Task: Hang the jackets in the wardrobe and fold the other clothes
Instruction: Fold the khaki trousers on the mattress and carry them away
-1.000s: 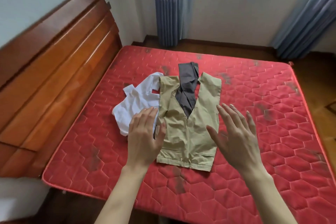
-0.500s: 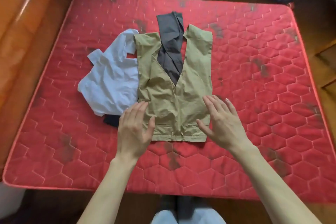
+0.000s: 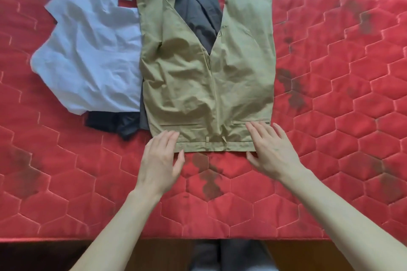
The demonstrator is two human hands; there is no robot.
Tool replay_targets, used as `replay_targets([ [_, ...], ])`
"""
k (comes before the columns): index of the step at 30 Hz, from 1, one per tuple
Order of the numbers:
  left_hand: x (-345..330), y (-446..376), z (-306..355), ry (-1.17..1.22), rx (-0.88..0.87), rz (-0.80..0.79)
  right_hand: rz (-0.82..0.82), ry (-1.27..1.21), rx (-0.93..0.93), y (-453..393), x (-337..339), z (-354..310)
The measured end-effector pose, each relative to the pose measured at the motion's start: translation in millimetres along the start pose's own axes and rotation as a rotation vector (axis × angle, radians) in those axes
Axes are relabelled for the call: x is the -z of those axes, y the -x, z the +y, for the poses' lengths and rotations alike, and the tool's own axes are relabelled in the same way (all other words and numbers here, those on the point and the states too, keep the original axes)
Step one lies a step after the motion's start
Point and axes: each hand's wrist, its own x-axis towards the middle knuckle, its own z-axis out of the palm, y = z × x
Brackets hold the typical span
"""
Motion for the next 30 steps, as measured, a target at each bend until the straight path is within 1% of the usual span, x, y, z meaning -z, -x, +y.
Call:
replay_targets([
  [3, -30, 1, -12, -0.08, -0.001, -0.1, -0.107, 0.025, -0.03, -7, -29, -1],
  [5, -44, -1, -19, -0.136, -0.007, -0.159, -0.145, 0.036, -0.041, -12, -45, 1],
  [8, -62, -10, -26, -0.229, -0.015, -0.198, -0.183, 0.08, -0.041, -22, -68, 2],
  [10, -75, -16, -33, -0.289, -0.033, -0.217, -0.165, 0.096, -0.043, -28, -82, 2],
  [12, -84, -23, -39, -0.379, -0.062, -0.239, -0.11, 0.125, -0.058, -33, -96, 0],
  [15, -94, -33, -47, -0.525, -0.137, -0.223, -0.035, 0.165, -0.083, -38, -112, -4],
  [17, -97, -43, -48, -0.589, -0.175, -0.217, -0.004, 0.244, -0.069, -41, -118, -4],
  [20, -92, -55, -46, -0.608, -0.188, -0.256, 0.023, 0.303, -0.04, -53, -112, 0],
  [26, -57, -62, -47, -0.553, -0.214, -0.297, -0.026, 0.243, -0.028, -67, -77, 15],
  [28, -39, -64, -45, -0.547, -0.229, -0.347, -0.015, 0.203, -0.023, -59, -63, 23],
  [30, -21, -66, -41, -0.556, -0.223, -0.368, 0.036, 0.185, -0.002, -46, -41, 31],
])
